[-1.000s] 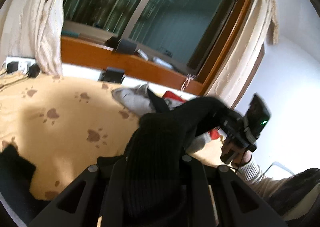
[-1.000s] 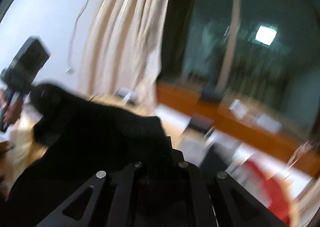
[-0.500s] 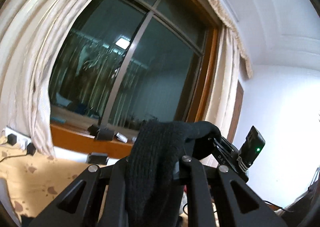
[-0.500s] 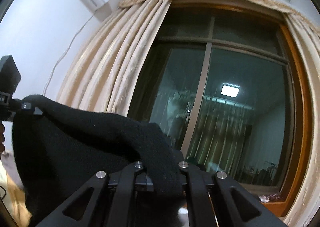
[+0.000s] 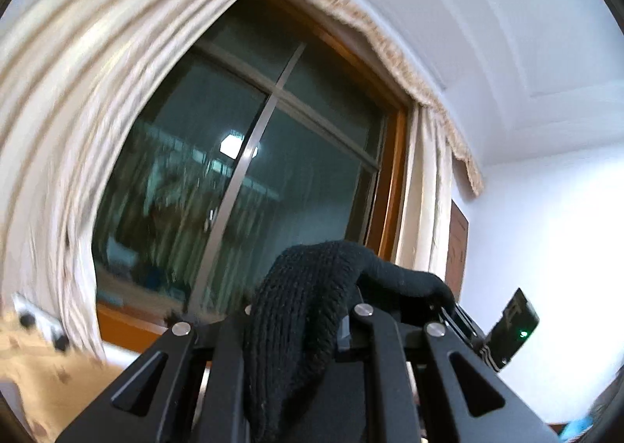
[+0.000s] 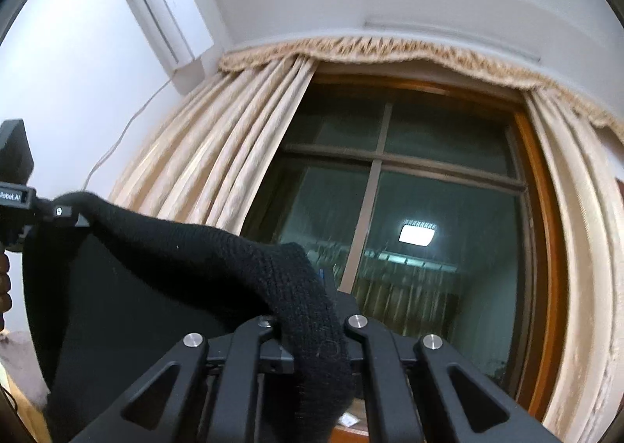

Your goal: Fold clothes

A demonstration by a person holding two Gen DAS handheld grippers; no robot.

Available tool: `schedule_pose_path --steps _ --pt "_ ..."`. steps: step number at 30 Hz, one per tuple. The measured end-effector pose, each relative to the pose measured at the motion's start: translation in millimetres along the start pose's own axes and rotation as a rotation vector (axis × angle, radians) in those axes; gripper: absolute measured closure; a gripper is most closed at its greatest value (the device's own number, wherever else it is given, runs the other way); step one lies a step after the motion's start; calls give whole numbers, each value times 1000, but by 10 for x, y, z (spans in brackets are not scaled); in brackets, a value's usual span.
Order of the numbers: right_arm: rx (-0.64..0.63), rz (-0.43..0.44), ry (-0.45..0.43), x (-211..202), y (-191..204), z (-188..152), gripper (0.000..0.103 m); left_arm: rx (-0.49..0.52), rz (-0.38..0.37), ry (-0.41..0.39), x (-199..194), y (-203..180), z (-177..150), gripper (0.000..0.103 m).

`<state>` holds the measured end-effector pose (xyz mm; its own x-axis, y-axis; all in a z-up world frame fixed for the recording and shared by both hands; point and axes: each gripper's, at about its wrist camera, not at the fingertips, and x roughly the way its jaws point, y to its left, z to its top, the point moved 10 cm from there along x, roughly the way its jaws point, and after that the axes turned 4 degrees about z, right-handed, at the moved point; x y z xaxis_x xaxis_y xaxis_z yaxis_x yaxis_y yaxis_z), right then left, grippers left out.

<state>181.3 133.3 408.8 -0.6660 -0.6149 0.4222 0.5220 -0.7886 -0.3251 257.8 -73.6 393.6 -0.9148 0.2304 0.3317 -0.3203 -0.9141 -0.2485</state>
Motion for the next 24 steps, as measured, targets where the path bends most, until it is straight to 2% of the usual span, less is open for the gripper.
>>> schedule_pose_path --steps 4,8,12,20,24 --pt "-5 -53 -67 -222 -105 326 97 40 -30 -50 -143 -335 281 85" --pt "-43 -112 -146 -449 -151 624 97 84 -20 -91 -260 -565 492 85" --pt "-51 -132 -213 -627 -185 882 97 127 5 -125 -360 -709 687 83" --pt "-69 -61 -287 -642 -59 1403 97 181 123 -226 -563 -795 1176 81" --pt "-96 -38 -313 -701 33 1495 97 262 187 -290 -672 -883 1291 72"
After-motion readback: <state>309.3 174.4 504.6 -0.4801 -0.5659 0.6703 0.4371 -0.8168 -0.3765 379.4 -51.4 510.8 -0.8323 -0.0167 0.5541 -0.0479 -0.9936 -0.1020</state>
